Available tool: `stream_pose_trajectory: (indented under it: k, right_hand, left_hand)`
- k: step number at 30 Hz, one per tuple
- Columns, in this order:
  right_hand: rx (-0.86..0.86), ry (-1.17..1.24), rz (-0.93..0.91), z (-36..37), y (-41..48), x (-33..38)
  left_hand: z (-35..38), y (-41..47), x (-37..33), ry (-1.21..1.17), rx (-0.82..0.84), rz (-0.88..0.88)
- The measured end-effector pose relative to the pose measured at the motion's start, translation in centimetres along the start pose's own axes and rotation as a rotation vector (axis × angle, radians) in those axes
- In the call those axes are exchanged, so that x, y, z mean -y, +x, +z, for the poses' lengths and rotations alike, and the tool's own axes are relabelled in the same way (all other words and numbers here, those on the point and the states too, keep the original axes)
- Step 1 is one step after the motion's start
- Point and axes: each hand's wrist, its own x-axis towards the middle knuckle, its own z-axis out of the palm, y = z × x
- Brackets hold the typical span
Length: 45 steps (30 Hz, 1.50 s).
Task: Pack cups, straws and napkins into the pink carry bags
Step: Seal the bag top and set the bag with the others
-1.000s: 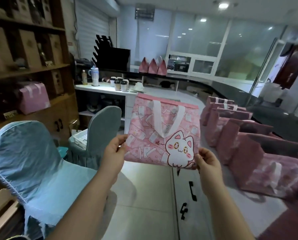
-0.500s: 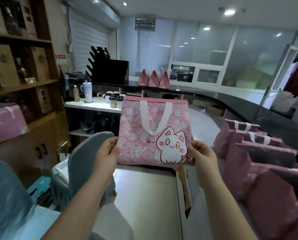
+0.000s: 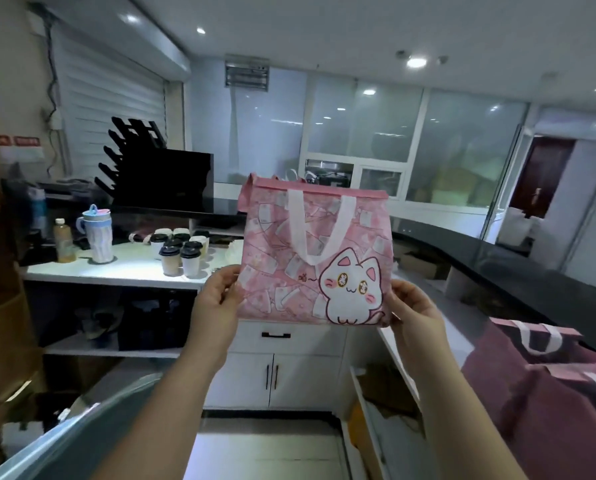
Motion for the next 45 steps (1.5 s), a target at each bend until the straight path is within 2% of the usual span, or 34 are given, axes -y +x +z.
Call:
stream_pose_trajectory:
  k: [9,17,22,26,34,40,45]
  right_hand:
    - [0.033,-0.036,-0.042,1.6,17.6,-4.8]
    - [0.057,-0.034,-0.077,2.5,36.3,-9.4]
    - [0.112,-0.104,-0.082,4.4,47.0,-12.2]
    - [0.096,-0.123,-0.029,5.7,53.1,-16.3]
    - [-0.030,-0.081,0.028,9.4,63.9,-25.3]
    - [-0.236,-0.113,-0.024,10.0,74.1,-28.1]
    - [-0.470,-0.154,-0.125,7.3,80.5,-30.0]
  left_hand:
    - [6.4,17.0,9.1,-0.035,0.010,0.004]
    - [13.1,32.7,15.1,0.039,-0.013,0.114]
    - [14.6,42.2,17.8,0.076,-0.058,0.150]
    - [15.0,47.3,22.8,0.093,-0.085,0.097]
    - [16.6,58.9,31.9,0.129,-0.066,0.017]
    - [20.0,70.2,36.2,0.104,0.152,-0.063]
    - [26.3,77.0,40.1,0.069,0.298,-0.120]
